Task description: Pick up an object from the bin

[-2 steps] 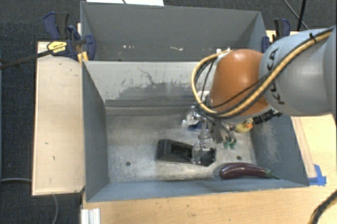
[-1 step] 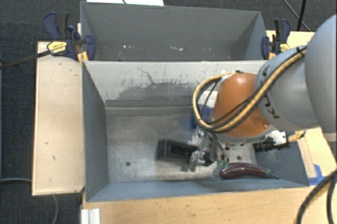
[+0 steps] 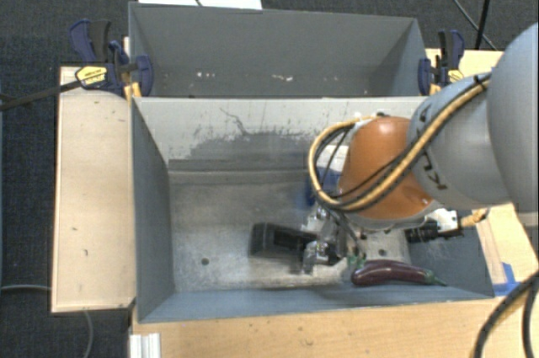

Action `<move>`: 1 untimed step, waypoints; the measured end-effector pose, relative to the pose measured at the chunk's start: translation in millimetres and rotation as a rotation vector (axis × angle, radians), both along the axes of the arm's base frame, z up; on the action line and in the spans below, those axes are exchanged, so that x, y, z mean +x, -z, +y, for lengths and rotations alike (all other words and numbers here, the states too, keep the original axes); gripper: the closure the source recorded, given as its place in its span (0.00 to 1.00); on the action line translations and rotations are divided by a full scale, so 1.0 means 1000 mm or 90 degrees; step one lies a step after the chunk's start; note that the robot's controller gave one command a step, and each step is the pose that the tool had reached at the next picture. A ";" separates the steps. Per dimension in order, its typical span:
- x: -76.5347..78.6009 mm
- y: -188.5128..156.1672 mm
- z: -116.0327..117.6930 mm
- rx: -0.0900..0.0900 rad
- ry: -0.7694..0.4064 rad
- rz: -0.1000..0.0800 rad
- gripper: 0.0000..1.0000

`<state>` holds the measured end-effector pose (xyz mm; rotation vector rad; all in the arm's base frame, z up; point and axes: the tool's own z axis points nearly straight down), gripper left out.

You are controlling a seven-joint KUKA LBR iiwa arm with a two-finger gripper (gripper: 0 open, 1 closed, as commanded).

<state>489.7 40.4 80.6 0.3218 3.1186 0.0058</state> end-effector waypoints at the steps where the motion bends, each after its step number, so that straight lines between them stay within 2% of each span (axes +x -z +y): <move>1: 0.011 -0.182 -0.010 -0.002 0.009 0.000 1.00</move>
Offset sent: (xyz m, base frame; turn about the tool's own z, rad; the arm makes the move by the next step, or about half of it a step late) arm 0.0000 0.0000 0.0000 0.0000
